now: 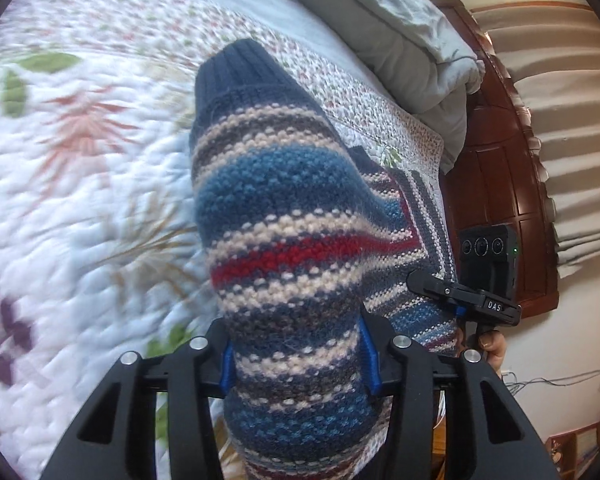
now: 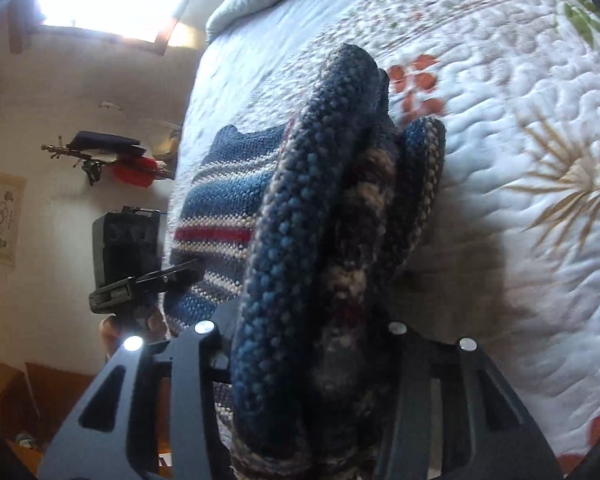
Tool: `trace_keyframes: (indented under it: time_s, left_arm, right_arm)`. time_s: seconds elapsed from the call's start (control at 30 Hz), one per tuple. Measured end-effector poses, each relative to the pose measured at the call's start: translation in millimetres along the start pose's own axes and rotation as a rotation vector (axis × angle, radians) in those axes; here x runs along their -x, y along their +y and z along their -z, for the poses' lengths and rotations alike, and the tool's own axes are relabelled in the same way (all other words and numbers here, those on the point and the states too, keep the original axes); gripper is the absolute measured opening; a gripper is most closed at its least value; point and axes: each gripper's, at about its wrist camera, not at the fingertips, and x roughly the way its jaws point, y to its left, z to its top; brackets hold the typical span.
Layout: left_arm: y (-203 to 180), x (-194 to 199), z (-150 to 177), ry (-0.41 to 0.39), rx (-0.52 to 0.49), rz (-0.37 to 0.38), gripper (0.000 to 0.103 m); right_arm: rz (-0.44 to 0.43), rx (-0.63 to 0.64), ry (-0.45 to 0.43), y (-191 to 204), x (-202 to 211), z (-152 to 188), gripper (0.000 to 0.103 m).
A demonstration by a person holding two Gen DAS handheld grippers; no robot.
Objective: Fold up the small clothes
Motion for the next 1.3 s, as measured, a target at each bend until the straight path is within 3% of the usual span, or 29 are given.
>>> trace_keyframes:
  time_s: [0.23,0.33,0.43,0.5,0.57,0.67,0.73,0.8,0.87,0.97,1.1,1.2,1.3]
  left_arm:
    - [61.8,91.4,60.2,-0.067,0.048,-0.036,0.047]
    - [102.0,124.7,90.5,-0.084,0.088,-0.057,0.047]
    - [135.8,137.2,110.8,-0.085,0.120,-0.077,0.047]
    - [153.2,137.9,121.0,-0.093,0.142,-0.051,0.048]
    - [163.4,136.4,126.9,-0.108,0.166,-0.007,0.051]
    - [167.9,137.9,131.6,-0.151,0.190,0.030,0.060]
    - [168.1,153.9,135.2,-0.203,0.208,0.024,0.061]
    - [161.2,179.9,141.3,-0.290,0.197,-0.023,0.064]
    - [143.9,203.4,150.8,-0.361,0.125,-0.082,0.064]
    - [107.0,218.6,170.5,-0.413,-0.018,-0.028,0.064]
    - [86.3,191.0,180.9,-0.341,-0.090,0.044,0.064]
    - [93.3,169.3,195.8,-0.287,-0.103,0.035,0.062]
    - [105.7,160.3,205.3,-0.273,-0.085,0.058,0.062]
  right_arm:
    - [-0.113,0.023,0.028,73.0,-70.4,46.2,0.042]
    - [-0.114,0.041,0.071,99.8,-113.8,63.9,0.042]
    - [-0.092,0.035,0.111,111.1,-150.2,79.9,0.042]
    - [-0.071,0.028,0.112,111.2,-165.6,87.2,0.042]
    - [-0.074,-0.001,0.103,108.5,-168.3,88.5,0.044]
    - [-0.042,-0.056,0.095,95.7,-159.1,87.6,0.056]
    - [-0.020,-0.053,0.066,94.8,-140.0,81.1,0.059]
    - [0.008,-0.018,-0.040,105.3,-106.8,72.2,0.059]
    - [-0.003,0.051,-0.098,128.2,-84.7,64.5,0.054]
    - [-0.039,0.161,-0.093,164.9,-83.6,52.8,0.041]
    - [-0.032,0.180,-0.021,165.1,-120.1,41.4,0.032]
    - [0.033,0.140,0.031,138.2,-148.7,26.5,0.032]
    - [0.093,0.126,0.059,119.6,-169.6,20.0,0.008]
